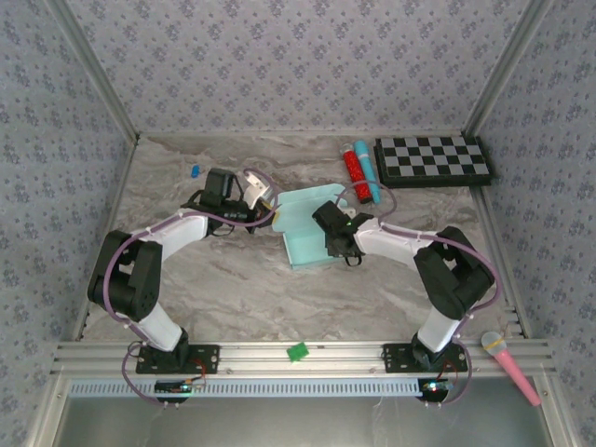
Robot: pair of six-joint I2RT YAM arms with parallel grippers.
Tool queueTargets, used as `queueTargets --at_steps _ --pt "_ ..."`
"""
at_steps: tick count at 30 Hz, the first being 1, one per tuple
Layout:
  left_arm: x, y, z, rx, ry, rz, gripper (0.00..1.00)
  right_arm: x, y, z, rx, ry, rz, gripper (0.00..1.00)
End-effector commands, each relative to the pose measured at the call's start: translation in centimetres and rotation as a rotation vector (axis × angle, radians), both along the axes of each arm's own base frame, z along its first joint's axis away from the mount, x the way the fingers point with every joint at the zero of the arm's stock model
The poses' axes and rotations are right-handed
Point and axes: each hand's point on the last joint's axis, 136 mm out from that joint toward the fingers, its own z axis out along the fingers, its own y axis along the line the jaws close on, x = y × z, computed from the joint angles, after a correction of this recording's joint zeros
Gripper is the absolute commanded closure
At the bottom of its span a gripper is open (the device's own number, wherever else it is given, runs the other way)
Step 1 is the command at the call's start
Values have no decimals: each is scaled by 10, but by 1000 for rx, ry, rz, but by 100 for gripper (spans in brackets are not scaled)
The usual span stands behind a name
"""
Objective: Fold the paper box
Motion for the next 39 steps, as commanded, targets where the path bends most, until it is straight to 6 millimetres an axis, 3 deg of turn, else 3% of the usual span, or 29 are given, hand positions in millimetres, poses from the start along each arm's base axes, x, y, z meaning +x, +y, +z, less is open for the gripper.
queueTargets --at_steps 1,3,8,10,12,20,26,32,36,39 --pt "-2 -5 15 -25 -72 -49 100 0 0 5 34 -12 -21 56" --pt "-2 -5 16 -24 -76 -52 96 1 2 6 45 -15 -18 54" --pt "1 -3 19 -8 -99 -28 70 2 4 13 79 -39 -17 50" --pt "3 -1 20 2 -110 -11 54 2 4 16 95 -50 -9 48" --pt "5 0 24 7 -120 2 49 1 6 19 115 -64 3 47" --pt "1 1 45 -22 -145 4 41 -1 0 36 146 -153 57 44" --pt "-9 9 81 -65 -209 27 37 -3 -21 56 158 -238 36 44" --pt "20 48 113 -89 -251 268 32 -4 -58 65 157 -284 -56 44" --pt "45 82 120 -74 -244 469 31 -5 -83 67 157 -291 -122 44" --pt "64 114 114 -19 -228 646 30 -5 -96 67 168 -289 -152 44"
